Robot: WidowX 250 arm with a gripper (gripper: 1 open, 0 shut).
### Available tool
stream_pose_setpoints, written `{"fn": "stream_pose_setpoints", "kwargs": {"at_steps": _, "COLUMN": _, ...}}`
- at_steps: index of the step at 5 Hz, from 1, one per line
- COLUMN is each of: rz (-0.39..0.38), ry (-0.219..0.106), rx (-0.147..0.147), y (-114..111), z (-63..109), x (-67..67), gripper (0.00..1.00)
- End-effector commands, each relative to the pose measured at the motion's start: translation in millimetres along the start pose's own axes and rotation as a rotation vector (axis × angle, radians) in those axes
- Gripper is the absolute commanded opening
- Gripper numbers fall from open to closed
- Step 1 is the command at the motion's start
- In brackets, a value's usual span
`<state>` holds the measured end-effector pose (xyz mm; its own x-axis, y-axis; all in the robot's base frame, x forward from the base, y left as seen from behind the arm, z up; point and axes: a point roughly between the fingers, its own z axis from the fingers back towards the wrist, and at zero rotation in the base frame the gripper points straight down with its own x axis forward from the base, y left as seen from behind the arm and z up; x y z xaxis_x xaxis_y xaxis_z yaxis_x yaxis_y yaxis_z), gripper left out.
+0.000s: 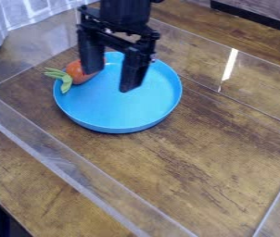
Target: Put the carrot in the blue tray
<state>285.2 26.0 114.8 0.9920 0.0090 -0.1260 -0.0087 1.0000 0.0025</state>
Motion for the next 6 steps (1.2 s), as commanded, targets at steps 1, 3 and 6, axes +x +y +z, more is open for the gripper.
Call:
{"fn": "stream_pose_setpoints", "kwargs": {"at_steps": 1, "rz": -0.01, "ry": -0.045, "rx": 0.015, "y": 15.1, "z": 9.3, "x": -0.8, "gripper": 1.0}}
{"fn": "stream_pose_setpoints", "kwargs": {"at_steps": 3, "rz": -0.016, "ry": -0.033, "rx": 0.017, "y": 23.5, "z": 0.8, "x": 1.2, "gripper": 1.0}}
{"fn": "stream_pose_setpoints", "kwargs": {"at_steps": 6, "rz": -0.027, "ry": -0.025, "rx": 0.02, "y": 40.5, "z": -10.9, "x": 5.5, "gripper": 1.0}}
